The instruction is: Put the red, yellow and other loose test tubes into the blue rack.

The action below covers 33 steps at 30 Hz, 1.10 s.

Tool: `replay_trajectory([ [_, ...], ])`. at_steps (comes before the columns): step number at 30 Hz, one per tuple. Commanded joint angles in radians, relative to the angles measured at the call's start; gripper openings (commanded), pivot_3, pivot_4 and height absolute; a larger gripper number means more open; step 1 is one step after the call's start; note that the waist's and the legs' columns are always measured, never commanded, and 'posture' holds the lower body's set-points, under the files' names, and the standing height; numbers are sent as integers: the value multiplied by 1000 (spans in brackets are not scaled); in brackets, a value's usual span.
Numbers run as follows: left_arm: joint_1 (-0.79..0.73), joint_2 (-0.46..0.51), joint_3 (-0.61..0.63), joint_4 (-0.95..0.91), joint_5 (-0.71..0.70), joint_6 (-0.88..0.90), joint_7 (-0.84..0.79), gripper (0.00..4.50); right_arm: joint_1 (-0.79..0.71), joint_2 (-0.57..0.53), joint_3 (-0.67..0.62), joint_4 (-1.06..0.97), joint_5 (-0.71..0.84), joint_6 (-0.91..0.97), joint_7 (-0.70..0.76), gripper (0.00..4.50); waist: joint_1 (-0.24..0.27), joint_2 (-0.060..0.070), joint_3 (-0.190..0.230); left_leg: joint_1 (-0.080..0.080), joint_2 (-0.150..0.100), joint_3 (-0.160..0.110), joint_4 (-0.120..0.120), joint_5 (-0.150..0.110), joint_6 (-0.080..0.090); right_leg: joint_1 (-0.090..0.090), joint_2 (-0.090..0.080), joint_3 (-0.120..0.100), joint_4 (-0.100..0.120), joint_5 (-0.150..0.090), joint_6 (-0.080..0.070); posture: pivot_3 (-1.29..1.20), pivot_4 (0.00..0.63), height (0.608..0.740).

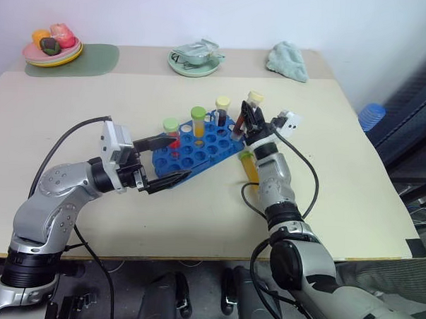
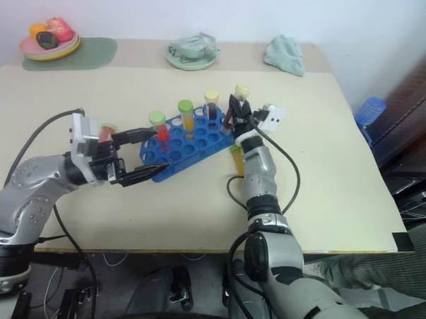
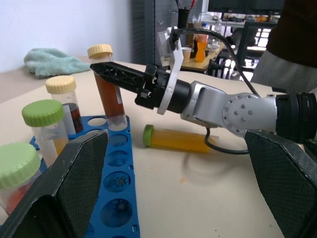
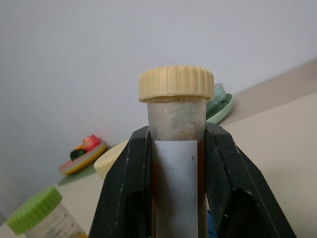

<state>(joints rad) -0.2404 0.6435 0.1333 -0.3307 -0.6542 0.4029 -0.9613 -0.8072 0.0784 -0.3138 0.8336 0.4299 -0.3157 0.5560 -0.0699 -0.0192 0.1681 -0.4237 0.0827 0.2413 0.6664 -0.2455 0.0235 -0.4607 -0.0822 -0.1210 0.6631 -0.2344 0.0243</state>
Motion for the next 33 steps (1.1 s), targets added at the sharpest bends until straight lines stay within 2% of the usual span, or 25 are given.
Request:
replay_trajectory([
  [1, -10, 3, 15, -19, 0, -23, -3, 4500, 9, -4, 24, 7, -35, -52, -2, 768, 0, 0, 0, 0, 0, 0, 0, 0, 0, 0, 0, 0, 0, 0, 0, 0, 150, 740],
  [14, -8, -6, 19, -16, 7, -30, 5, 4500, 74, -12, 126, 77, -179, -250, 14, 768, 0, 0, 0, 2, 0, 0, -1, 0, 0, 2, 0, 0, 0, 0, 0, 0, 150, 740],
  [21, -11, -10, 15, -11, 12, -35, 6, 4500, 82, -9, 144, 102, -188, -291, 19, 768, -1, 0, 0, 6, 0, 0, -1, -1, -1, 6, 0, 1, 0, 0, 0, 0, 150, 740],
  [27, -13, -16, 13, -9, 13, -41, 9, 4500, 78, -2, 135, 133, -172, -294, 23, 768, -2, 0, 0, 16, 0, 0, -3, -2, -3, 16, -2, 1, -1, -1, -1, 0, 150, 740],
  [33, -11, -20, 13, -13, 14, -43, 12, 4500, 38, -12, 112, 192, -159, -286, 24, 768, -3, 0, -1, 17, 1, 0, -3, -2, -3, 16, -2, 1, -1, -2, -1, 0, 150, 740],
])
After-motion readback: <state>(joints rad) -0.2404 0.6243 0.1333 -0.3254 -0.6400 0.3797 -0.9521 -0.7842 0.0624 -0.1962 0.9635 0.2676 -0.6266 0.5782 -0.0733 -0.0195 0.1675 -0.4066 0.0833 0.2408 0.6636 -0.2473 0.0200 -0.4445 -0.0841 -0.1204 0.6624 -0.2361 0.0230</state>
